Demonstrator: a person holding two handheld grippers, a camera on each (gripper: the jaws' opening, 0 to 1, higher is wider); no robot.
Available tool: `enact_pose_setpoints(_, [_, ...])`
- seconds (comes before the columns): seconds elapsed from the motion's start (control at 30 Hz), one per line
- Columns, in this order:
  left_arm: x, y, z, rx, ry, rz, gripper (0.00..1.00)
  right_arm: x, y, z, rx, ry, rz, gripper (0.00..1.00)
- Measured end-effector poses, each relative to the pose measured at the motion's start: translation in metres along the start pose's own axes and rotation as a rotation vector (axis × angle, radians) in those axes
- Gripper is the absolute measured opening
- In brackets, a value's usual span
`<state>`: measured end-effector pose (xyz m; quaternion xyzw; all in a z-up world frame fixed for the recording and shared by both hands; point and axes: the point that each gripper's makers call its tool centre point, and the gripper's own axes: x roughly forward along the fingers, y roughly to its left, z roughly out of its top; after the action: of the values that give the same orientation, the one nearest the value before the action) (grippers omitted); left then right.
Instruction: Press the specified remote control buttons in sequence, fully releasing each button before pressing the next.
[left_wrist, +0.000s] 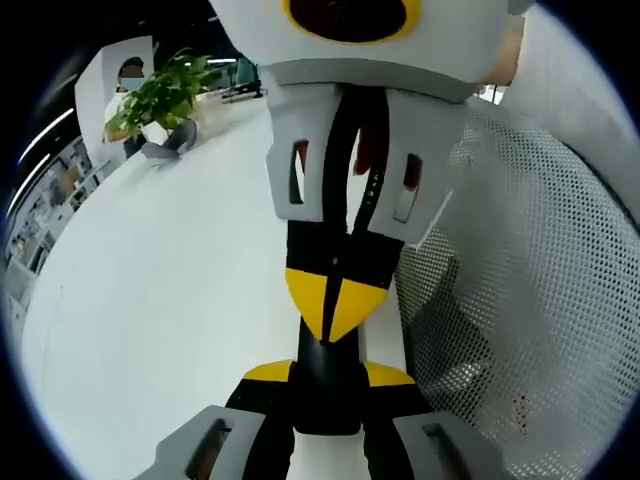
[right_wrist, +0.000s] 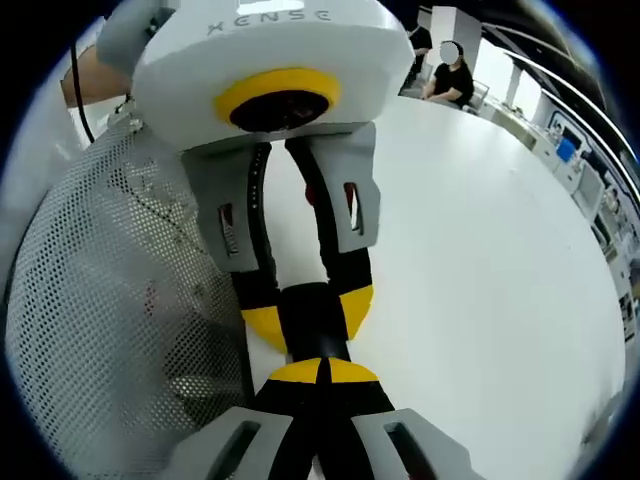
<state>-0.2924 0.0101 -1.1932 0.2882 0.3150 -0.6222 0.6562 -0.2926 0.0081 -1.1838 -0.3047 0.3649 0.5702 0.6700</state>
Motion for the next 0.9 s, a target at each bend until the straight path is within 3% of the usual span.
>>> enact_pose_setpoints(0.2, [0.001,0.000,0.002,-0.006,0.019,0.015,0.23,-0.001,-0.001,0.001,0.076,-0.128,-0.104,0.00])
enact_pose_setpoints(0.37, [0.001,0.000,0.002,-0.006,0.028,0.016,0.23,-0.002,-0.001,0.000,0.035,-0.112,-0.098,0.00])
enact_pose_setpoints(0.43, [0.001,0.000,0.002,0.004,0.057,0.005,0.23,-0.005,-0.005,-0.004,0.023,-0.110,-0.116,0.00])
enact_pose_setpoints(0.53, [0.002,0.000,0.003,0.015,0.100,0.004,0.23,-0.010,-0.012,-0.008,0.083,-0.136,-0.117,0.09])
enact_pose_setpoints(0.7, [0.001,0.000,0.002,0.008,0.102,0.007,0.23,-0.015,-0.018,-0.018,0.116,-0.157,-0.102,0.29])
enact_pose_setpoints(0.9, [0.002,0.000,0.003,0.011,0.116,0.010,0.23,-0.012,-0.013,-0.016,0.101,-0.177,-0.070,0.32])
